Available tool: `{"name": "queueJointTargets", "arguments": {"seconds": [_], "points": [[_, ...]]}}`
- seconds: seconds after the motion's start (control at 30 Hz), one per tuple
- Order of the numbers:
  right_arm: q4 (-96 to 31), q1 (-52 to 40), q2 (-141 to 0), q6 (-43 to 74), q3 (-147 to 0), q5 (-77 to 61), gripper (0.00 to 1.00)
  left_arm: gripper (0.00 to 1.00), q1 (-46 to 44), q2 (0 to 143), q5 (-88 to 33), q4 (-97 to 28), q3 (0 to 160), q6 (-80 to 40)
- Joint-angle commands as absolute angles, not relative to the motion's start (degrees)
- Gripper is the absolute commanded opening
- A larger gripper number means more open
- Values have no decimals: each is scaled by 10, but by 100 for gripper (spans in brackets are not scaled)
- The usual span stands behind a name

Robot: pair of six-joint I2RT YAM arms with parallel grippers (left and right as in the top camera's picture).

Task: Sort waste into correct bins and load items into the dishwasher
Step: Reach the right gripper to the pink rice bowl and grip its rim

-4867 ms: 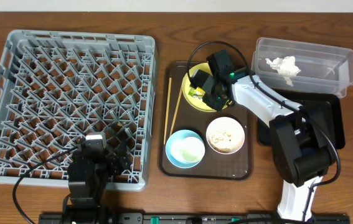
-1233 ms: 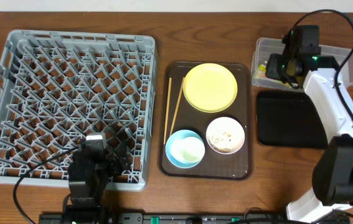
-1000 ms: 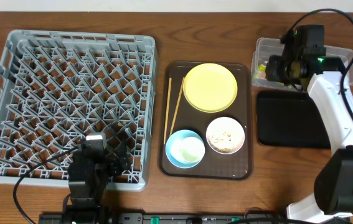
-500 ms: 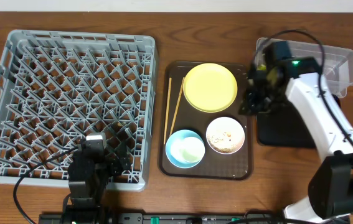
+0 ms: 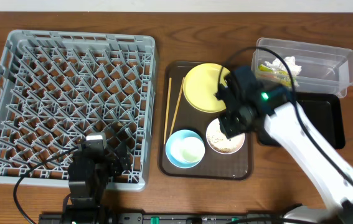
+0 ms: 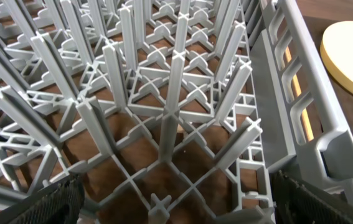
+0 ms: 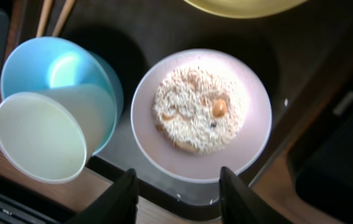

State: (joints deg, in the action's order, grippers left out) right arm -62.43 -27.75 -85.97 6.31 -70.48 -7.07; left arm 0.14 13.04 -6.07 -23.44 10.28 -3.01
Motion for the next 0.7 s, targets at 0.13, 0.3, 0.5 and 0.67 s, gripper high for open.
{"name": "queueJointTargets", "arguments": {"seconds": [0.13,0.3,0.5,0.67], "points": [[-532,-317,-771,24,-571,-50,50,99,-1,130,-69,-235,115,-35],[-449,-345,-781,25,-519,-50,47,99,-1,130,-69,-235,115,-35],[-397,-367,-795,27,-489,-50,43,99,-1,130,-69,-235,115,-35],[-376,-368,-798,27,-469,-50,41,99,-1,130,-69,-235,115,-35]]}}
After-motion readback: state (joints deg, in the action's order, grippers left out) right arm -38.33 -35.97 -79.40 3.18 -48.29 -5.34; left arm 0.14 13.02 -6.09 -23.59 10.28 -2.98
